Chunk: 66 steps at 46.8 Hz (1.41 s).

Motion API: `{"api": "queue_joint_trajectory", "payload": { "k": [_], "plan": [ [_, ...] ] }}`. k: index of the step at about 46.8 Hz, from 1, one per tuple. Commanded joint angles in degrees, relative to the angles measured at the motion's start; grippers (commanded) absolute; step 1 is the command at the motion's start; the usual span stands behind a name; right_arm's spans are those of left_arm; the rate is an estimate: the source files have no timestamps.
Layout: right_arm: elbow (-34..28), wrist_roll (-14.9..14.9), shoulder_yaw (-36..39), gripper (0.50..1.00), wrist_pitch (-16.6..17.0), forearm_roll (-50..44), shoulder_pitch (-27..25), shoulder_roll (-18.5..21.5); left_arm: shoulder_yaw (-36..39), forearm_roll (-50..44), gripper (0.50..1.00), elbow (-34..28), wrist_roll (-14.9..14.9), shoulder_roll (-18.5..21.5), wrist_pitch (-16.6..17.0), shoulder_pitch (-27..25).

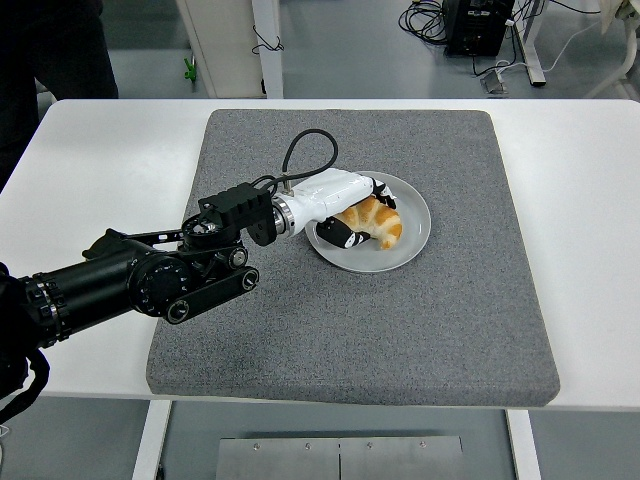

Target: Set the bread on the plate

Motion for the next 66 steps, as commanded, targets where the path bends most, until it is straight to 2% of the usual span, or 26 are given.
{"api": "queue_joint_trajectory", "payload": {
  "k": [1, 7, 10, 13, 19, 23, 38, 45, 57, 66],
  "plan": [
    [0.00, 0.00, 0.00, 1.000, 0.05, 0.00, -0.04, 0.00, 0.03, -0.03, 0.631, 0.18, 0.00, -0.17, -0.02, 0.39],
    [0.00, 0.00, 0.00, 1.000, 0.05, 0.00, 0.05, 0.00, 0.03, -0.03, 0.636, 0.71, 0.00, -0.44, -0.02, 0.57],
    [0.00, 0.00, 0.00, 1.000, 0.05, 0.00, -0.04, 0.00, -0.06, -0.03, 0.657, 0.88, 0.00, -0.53, -0.02, 0.57],
    [0.00, 0.00, 0.00, 1.000, -0.04, 0.00, 0.05, 0.00, -0.06, -0.20, 0.717, 0.88, 0.00, -0.70, 0.33, 0.57],
    [0.00, 0.00, 0.00, 1.000, 0.05, 0.00, -0.04, 0.00, -0.33, -1.78, 0.902, 0.80, 0.00, -0.61, 0.86, 0.48],
    [0.00, 0.00, 0.00, 1.000, 0.05, 0.00, 0.05, 0.00, -0.24, -3.19, 0.957, 0.80, -0.09, -0.53, 0.68, 0.22],
    [0.00, 0.00, 0.00, 1.000, -0.04, 0.00, -0.04, 0.00, -1.12, -3.89, 0.966, -0.08, -0.09, 0.70, -2.30, -1.01],
    [0.00, 0.00, 0.00, 1.000, 0.05, 0.00, -0.04, 0.00, -3.40, -9.77, 0.966, -0.26, -0.09, 1.50, -6.00, -1.89],
    [0.00, 0.00, 0.00, 1.000, 0.05, 0.00, -0.04, 0.00, -9.02, -15.05, 0.968, -0.35, -0.53, 1.58, -8.55, -2.15],
    [0.00, 0.00, 0.00, 1.000, -0.04, 0.00, -0.04, 0.00, -12.72, -26.12, 0.968, -0.26, -1.76, 1.76, -9.25, -1.71]
  ]
}}
